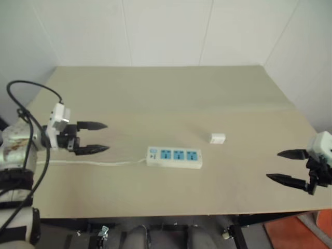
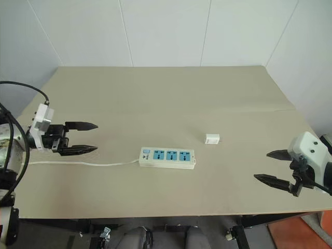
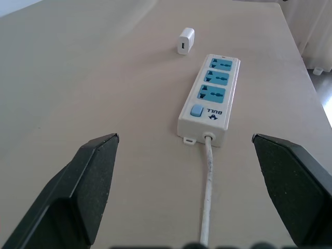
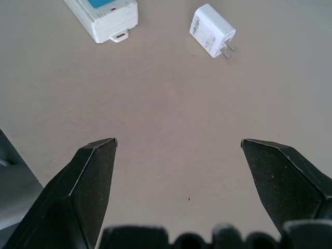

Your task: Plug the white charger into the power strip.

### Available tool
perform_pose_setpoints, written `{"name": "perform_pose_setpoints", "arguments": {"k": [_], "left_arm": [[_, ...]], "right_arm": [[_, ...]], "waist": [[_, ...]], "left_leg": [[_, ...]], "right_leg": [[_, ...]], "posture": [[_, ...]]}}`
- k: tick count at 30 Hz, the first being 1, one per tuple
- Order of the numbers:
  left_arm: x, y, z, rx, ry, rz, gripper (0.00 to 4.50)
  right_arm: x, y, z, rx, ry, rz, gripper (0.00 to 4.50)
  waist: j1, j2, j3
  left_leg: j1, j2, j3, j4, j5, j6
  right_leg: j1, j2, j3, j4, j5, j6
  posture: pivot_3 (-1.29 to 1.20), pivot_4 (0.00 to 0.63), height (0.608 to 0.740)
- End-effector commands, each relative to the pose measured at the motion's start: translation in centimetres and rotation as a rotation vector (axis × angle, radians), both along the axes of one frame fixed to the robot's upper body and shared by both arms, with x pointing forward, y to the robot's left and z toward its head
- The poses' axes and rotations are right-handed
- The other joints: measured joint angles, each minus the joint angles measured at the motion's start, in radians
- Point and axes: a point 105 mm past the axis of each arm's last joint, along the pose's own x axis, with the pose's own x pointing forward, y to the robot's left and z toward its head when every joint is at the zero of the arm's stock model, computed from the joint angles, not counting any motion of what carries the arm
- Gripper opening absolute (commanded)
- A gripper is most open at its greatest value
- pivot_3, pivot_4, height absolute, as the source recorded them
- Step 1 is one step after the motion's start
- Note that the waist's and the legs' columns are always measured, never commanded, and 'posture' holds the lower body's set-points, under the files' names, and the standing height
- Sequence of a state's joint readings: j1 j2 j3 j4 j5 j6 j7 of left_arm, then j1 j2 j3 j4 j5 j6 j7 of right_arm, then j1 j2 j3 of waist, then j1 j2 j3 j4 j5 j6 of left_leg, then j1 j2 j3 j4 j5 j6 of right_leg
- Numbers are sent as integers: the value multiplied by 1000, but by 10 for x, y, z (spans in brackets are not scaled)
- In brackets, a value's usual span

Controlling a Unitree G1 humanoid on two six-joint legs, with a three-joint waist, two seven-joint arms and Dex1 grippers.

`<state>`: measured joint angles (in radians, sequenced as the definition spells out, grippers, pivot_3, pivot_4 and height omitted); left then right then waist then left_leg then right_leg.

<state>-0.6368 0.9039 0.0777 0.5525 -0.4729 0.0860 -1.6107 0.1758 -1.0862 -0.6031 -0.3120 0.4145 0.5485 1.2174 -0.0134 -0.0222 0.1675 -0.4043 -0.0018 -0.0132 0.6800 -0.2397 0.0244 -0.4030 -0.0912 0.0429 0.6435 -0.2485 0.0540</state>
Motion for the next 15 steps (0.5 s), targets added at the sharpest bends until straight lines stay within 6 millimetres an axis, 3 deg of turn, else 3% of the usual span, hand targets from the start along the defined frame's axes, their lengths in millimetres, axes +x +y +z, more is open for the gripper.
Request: {"name": "perform_pose_setpoints", "arguments": {"k": [1, 15], "left_arm": [[0, 0, 5, 12, -31, -10, 4494], [2, -11, -11, -79, -14, -51, 4494]], "right_arm": [[1, -2, 15, -41, -67, 5, 4500], [2, 3, 12, -31, -67, 63, 4500]], "waist": [[-1, 0, 0], [0, 0, 0]], "left_leg": [[0, 0, 0, 0, 0, 0], [0, 0, 0, 0, 0, 0]], "right_leg": [[0, 0, 0, 0, 0, 0], [0, 0, 0, 0, 0, 0]], "posture": [[0, 150, 740], [0, 150, 740]]}}
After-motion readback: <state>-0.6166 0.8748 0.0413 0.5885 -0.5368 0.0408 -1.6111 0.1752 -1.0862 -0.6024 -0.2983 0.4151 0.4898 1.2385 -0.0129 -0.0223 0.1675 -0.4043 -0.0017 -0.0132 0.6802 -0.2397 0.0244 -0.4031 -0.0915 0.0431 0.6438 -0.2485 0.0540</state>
